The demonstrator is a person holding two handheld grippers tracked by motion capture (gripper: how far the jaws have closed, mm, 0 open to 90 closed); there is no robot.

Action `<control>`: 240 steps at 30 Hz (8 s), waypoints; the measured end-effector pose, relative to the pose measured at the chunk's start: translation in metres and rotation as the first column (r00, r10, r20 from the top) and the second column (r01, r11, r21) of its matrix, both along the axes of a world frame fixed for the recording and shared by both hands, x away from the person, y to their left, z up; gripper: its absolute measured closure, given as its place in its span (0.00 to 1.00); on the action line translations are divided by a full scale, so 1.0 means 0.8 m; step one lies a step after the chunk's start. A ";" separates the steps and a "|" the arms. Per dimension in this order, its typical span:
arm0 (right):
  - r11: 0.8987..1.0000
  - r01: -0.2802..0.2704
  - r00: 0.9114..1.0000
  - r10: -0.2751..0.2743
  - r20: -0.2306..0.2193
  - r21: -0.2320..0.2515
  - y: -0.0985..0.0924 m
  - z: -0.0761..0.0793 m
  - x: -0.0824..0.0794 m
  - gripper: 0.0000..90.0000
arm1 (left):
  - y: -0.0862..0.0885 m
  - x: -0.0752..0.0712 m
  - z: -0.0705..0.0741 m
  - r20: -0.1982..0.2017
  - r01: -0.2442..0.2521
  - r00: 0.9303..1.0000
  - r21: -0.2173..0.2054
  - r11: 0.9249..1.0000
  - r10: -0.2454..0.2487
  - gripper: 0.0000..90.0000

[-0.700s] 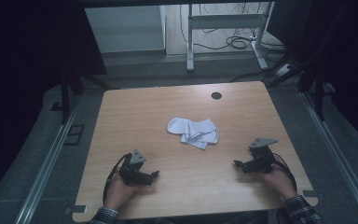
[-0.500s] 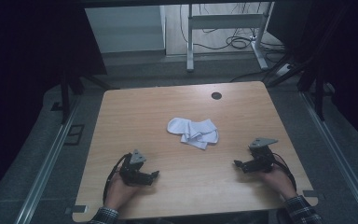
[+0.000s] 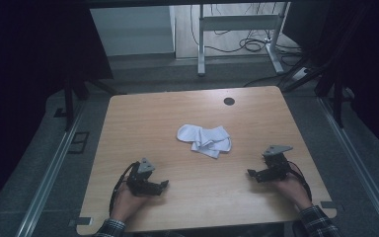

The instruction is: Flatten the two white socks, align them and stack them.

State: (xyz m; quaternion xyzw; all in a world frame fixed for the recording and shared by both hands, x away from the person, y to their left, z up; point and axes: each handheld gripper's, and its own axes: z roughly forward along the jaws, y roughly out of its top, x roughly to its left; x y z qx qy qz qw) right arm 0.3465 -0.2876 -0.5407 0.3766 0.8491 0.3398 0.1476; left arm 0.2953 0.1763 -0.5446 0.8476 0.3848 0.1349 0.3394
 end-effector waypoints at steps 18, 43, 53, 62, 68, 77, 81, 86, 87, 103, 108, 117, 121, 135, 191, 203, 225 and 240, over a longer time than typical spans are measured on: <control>0.999 -0.037 0.999 0.037 0.010 -0.017 0.008 0.012 -0.004 0.06 | 0.000 0.000 0.000 0.000 -0.001 1.000 0.000 1.000 0.001 0.12; 0.996 -0.030 1.000 0.030 -0.009 0.079 0.017 0.037 0.006 0.07 | -0.001 0.000 0.000 0.001 -0.009 1.000 -0.001 1.000 0.009 0.12; 0.998 -0.024 0.999 0.026 -0.032 0.064 0.027 0.045 0.014 0.07 | -0.001 0.000 0.000 0.000 -0.007 1.000 0.000 1.000 0.007 0.12; 0.996 -0.034 0.999 0.036 -0.030 0.080 0.039 0.054 0.025 0.07 | -0.001 0.000 0.000 0.000 -0.007 1.000 0.000 1.000 0.007 0.12; 0.995 -0.004 0.999 0.008 -0.041 0.098 0.046 0.058 0.037 0.18 | -0.001 0.000 0.000 0.000 -0.007 1.000 0.000 1.000 0.007 0.12; 0.995 -0.001 0.999 0.006 -0.047 0.103 0.059 0.061 0.054 0.38 | -0.001 0.000 0.000 0.000 -0.007 1.000 0.001 1.000 0.007 0.12; 0.995 0.001 0.999 0.003 -0.041 0.100 0.066 0.061 0.068 0.44 | -0.001 0.000 0.000 0.000 -0.007 1.000 0.000 1.000 0.007 0.12; 0.994 0.011 0.999 -0.007 -0.037 0.106 0.074 0.062 0.079 0.46 | -0.001 0.000 0.000 0.001 -0.008 1.000 -0.001 1.000 0.008 0.12; 0.994 0.014 0.999 -0.010 -0.041 0.106 0.077 0.062 0.082 0.47 | -0.001 0.000 0.000 0.001 -0.007 1.000 -0.001 1.000 0.007 0.12; 0.994 0.061 0.996 -0.055 -0.077 0.086 0.097 0.061 0.123 0.62 | -0.001 0.000 0.000 0.001 -0.007 1.000 -0.001 1.000 0.007 0.12; 0.995 0.061 0.995 -0.055 -0.087 0.077 0.105 0.058 0.132 0.67 | -0.001 0.000 0.000 0.001 -0.007 1.000 -0.001 1.000 0.007 0.12; 0.997 0.069 0.994 -0.066 -0.083 0.030 0.119 0.047 0.145 0.69 | -0.001 0.000 0.000 0.001 -0.007 1.000 -0.001 1.000 0.007 0.12; 0.997 0.077 0.993 -0.074 -0.087 0.026 0.123 0.041 0.150 0.67 | -0.001 0.000 0.000 0.001 -0.007 1.000 -0.001 1.000 0.007 0.12; 0.996 0.084 0.990 -0.085 -0.110 -0.011 0.128 0.022 0.159 0.66 | -0.001 0.000 0.000 0.001 -0.007 1.000 -0.001 1.000 0.007 0.12; 0.981 -0.042 0.987 0.011 0.160 0.188 0.163 0.278 0.121 0.89 | -0.001 0.001 0.000 0.005 -0.004 1.000 0.003 1.000 0.004 0.12; 0.976 0.079 0.988 -0.104 0.111 0.204 0.073 0.244 0.126 0.89 | -0.001 0.001 0.000 0.003 -0.002 1.000 0.012 1.000 0.002 0.12; 0.964 0.140 0.980 -0.168 0.109 0.225 0.014 0.258 0.113 0.89 | -0.002 0.002 0.000 0.004 -0.006 1.000 0.006 1.000 0.006 0.12; 0.972 0.083 0.979 -0.121 0.164 0.221 0.056 0.292 0.114 0.89 | -0.002 0.001 0.000 0.003 -0.007 1.000 0.008 1.000 0.007 0.12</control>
